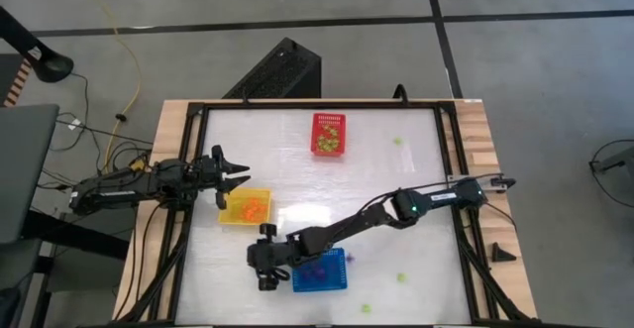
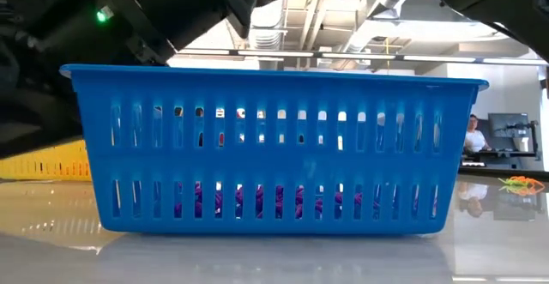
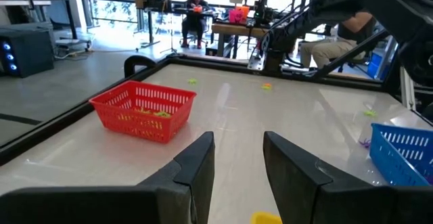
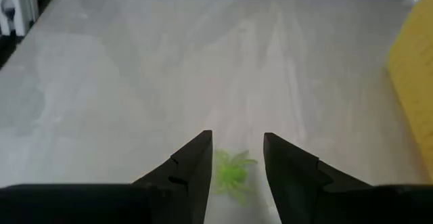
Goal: Sort Halloween decoration
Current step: Put the green spider toy into the red basket
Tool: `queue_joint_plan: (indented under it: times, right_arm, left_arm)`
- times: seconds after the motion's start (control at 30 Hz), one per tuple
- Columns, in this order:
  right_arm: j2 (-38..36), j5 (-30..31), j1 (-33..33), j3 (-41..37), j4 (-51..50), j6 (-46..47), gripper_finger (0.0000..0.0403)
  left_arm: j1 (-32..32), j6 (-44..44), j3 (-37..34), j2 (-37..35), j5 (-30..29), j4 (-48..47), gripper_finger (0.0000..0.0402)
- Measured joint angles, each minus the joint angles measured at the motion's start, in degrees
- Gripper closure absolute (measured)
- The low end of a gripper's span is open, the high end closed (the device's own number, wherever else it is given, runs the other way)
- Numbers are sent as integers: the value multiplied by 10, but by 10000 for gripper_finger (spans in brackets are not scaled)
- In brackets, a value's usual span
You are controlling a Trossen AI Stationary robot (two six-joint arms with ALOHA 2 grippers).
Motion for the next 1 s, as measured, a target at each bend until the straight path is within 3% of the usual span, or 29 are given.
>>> queue_joint_plan:
  times: [0.63,1.0]
  right_arm:
    - [-3,-1,-5,-22,-43,2,247]
    - [-4,-1,-6,-23,-45,-15,356]
  left_arm:
    - [0,0,0,0,0,0,285]
    - [0,0,0,0,0,0,285]
